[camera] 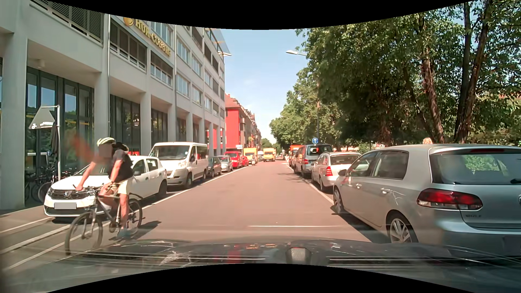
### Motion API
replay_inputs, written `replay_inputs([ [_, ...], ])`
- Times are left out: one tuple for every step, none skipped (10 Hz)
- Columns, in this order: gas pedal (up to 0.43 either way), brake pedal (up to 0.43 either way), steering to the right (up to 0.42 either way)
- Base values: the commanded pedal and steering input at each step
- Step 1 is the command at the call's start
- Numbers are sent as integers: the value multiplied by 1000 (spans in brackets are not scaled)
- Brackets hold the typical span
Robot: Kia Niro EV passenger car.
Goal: Follow the waypoints while adhering to traffic rules and regulations
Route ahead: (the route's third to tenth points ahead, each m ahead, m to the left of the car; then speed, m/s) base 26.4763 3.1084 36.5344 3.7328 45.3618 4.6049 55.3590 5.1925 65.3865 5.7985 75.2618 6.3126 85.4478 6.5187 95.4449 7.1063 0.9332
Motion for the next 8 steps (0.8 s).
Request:
replay_inputs([
  [0,262,-15],
  [0,250,-15],
  [0,104,-15],
  [0,0,-16],
  [0,0,-17],
  [228,0,-21],
  [228,0,-28],
  [228,0,-33],
])
